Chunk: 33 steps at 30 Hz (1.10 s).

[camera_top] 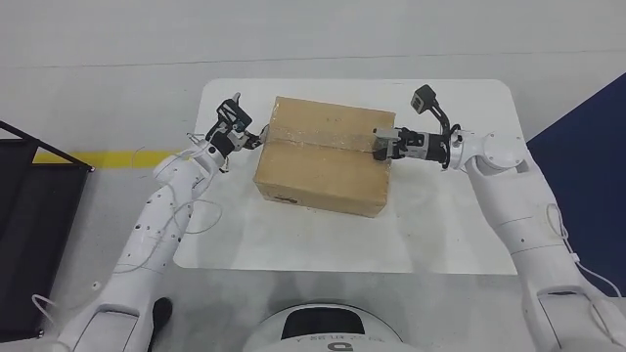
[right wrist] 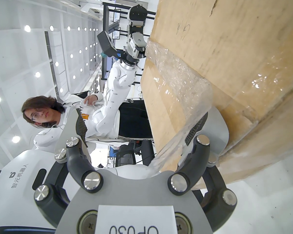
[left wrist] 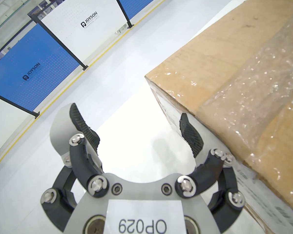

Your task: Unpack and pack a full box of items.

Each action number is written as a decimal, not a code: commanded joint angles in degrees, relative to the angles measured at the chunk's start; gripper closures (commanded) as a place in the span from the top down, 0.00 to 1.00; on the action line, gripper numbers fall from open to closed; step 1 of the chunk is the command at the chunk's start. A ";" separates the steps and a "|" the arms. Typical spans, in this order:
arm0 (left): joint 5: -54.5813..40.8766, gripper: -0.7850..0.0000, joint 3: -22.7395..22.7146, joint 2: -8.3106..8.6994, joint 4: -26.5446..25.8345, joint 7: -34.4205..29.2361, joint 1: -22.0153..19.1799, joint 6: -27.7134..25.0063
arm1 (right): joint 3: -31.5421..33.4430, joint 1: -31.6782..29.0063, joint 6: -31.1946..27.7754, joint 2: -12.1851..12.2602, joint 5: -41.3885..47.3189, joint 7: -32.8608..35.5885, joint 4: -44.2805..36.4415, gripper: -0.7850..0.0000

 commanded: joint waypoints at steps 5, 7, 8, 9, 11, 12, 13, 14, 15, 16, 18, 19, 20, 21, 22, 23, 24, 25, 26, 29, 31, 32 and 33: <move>-0.43 1.00 -0.55 0.32 -1.38 1.18 0.44 0.07 | -0.66 0.30 -0.48 -0.03 0.33 -0.33 0.27 1.00; -0.54 1.00 -1.07 0.53 -2.23 1.57 0.96 -0.05 | -0.79 0.35 -0.55 -0.02 0.39 -0.42 0.31 1.00; -0.58 1.00 -1.24 0.60 -2.51 1.65 1.13 -0.11 | -0.83 0.37 -0.62 -0.01 0.42 -0.42 0.27 1.00; -0.61 1.00 -1.45 0.71 -3.06 1.76 1.50 -0.26 | -0.91 0.41 -0.66 0.00 0.47 -0.45 0.30 1.00; -0.44 1.00 -1.53 0.84 -3.75 1.94 1.93 -0.53 | -1.00 0.47 -0.69 0.02 0.51 -0.49 0.35 1.00; -0.20 1.00 -1.39 0.89 -4.03 1.80 2.14 -0.52 | -1.05 0.54 -0.71 0.04 0.44 -0.58 0.36 1.00; -0.10 1.00 -1.16 0.88 -4.00 1.46 2.12 -0.46 | -1.10 0.59 -0.71 0.06 0.44 -0.63 0.37 1.00; -0.09 1.00 -0.97 0.85 -3.93 1.20 2.04 -0.31 | -1.13 0.62 -0.69 0.07 0.46 -0.65 0.37 1.00; -0.09 1.00 -0.53 0.77 -3.81 0.88 1.85 -0.01 | -1.18 0.68 -0.67 0.09 0.49 -0.68 0.39 1.00; -0.20 1.00 -0.21 0.72 -3.73 0.80 1.74 0.07 | -1.22 0.75 -0.59 0.09 0.63 -0.63 0.42 1.00; -0.40 1.00 0.18 0.68 -3.72 0.89 1.55 -0.11 | -1.30 0.89 -0.56 0.12 0.72 -0.59 0.52 1.00; -0.51 1.00 0.26 0.69 -3.73 0.97 1.49 -0.17 | -1.34 0.95 -0.56 0.13 0.76 -0.59 0.56 1.00; -0.51 1.00 0.37 0.69 -3.74 0.88 1.40 -0.17 | -1.39 1.04 -0.61 0.14 0.79 -0.57 0.58 1.00; -0.47 1.00 0.53 0.68 -3.74 0.73 1.30 -0.19 | -1.49 1.12 -0.60 0.14 0.87 -0.50 0.67 1.00; -0.32 1.00 0.71 0.68 -3.71 0.56 1.19 -0.14 | -1.58 1.25 -0.57 0.14 0.91 -0.44 0.78 1.00; -0.25 1.00 0.86 0.67 -3.72 0.52 1.11 -0.01 | -1.68 1.37 -0.57 0.13 0.95 -0.45 0.88 1.00; -0.09 1.00 1.02 0.68 -3.76 0.53 1.06 0.09 | -1.79 1.47 -0.67 0.12 1.00 -0.44 0.92 1.00; 0.02 1.00 1.13 0.69 -3.88 0.60 1.06 0.17 | -1.89 1.54 -0.71 0.11 1.04 -0.46 1.00 1.00; 0.06 1.00 1.12 0.73 -4.04 0.71 1.09 0.22 | -1.97 1.61 -0.81 0.11 1.09 -0.45 1.04 1.00; -0.16 1.00 0.67 0.92 -4.98 1.23 1.54 0.15 | -2.15 1.69 -1.01 0.11 1.25 -0.59 1.13 1.00; -0.04 1.00 0.28 1.09 -5.83 1.39 1.97 0.22 | -2.13 1.56 -1.20 0.15 1.34 -0.87 1.05 1.00; 0.35 1.00 0.19 1.16 -6.36 1.47 2.31 0.76 | -2.06 1.43 -1.30 0.18 1.38 -1.03 1.00 1.00; 0.83 1.00 0.27 1.23 -7.05 1.70 2.73 0.96 | -1.97 1.27 -1.35 0.22 1.39 -1.22 0.94 1.00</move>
